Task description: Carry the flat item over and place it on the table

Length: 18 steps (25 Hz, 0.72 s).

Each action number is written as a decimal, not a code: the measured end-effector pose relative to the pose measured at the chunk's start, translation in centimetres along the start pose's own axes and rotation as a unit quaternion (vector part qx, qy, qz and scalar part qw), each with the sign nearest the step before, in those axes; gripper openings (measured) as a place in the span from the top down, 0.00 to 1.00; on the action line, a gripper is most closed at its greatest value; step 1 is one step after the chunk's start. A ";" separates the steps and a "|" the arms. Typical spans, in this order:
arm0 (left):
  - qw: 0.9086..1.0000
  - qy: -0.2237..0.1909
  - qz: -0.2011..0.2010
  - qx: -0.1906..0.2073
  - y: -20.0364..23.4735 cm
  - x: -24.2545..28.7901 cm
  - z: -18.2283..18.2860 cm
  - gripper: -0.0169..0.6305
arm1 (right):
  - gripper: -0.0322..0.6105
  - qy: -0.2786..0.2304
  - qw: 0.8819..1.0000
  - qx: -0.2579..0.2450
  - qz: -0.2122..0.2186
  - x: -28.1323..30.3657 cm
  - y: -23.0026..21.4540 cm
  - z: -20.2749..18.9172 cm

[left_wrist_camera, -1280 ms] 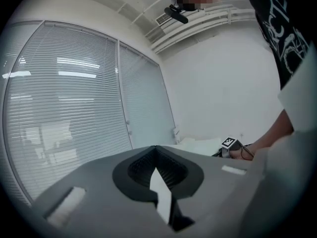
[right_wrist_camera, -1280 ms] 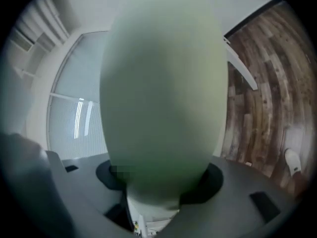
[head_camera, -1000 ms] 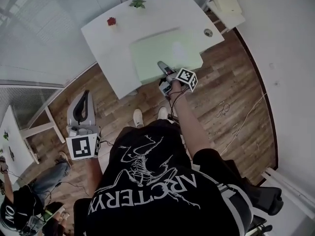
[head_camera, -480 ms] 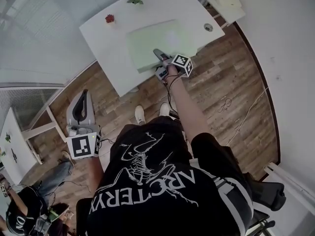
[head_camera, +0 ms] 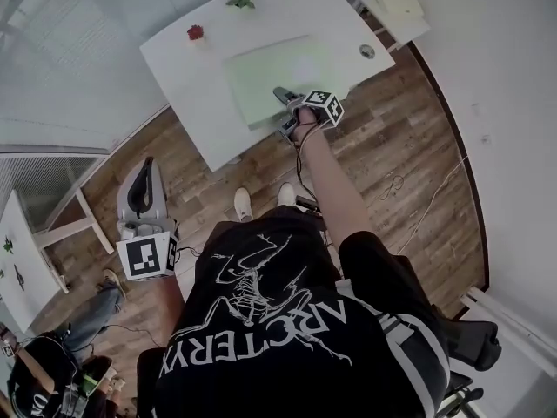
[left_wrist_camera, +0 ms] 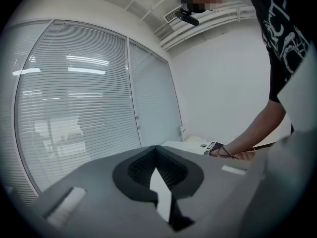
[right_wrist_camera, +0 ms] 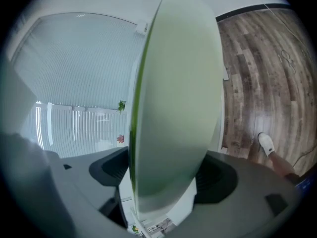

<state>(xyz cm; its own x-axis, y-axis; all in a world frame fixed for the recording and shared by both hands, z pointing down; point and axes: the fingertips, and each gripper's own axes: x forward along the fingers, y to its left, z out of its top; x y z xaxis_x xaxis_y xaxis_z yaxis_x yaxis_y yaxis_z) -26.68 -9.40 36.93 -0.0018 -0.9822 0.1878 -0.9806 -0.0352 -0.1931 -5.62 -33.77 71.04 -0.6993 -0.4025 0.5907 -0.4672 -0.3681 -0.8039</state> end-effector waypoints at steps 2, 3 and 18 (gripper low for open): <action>1.000 -0.002 0.000 -0.003 0.1 0.0 -0.1 0.98 | 0.38 -0.001 1.000 -0.007 -0.008 -0.4 -0.2 0.3; 1.000 -0.003 -0.001 -0.004 0.1 0.1 0.0 0.98 | 0.38 -0.005 1.000 -0.011 -0.002 -0.7 -0.1 0.5; 1.000 -0.018 -0.020 -0.010 -0.3 0.6 0.0 0.98 | 0.38 -0.101 0.988 -0.025 0.110 -3.9 0.3 1.0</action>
<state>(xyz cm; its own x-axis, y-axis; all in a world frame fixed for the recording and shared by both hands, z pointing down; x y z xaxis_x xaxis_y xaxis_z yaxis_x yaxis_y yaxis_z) -26.35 -10.02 37.09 0.0447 -0.9860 0.1607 -0.9835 -0.0717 -0.1663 -2.55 -33.16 68.55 -0.6665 -0.6294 0.3995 -0.3457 -0.2138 -0.9136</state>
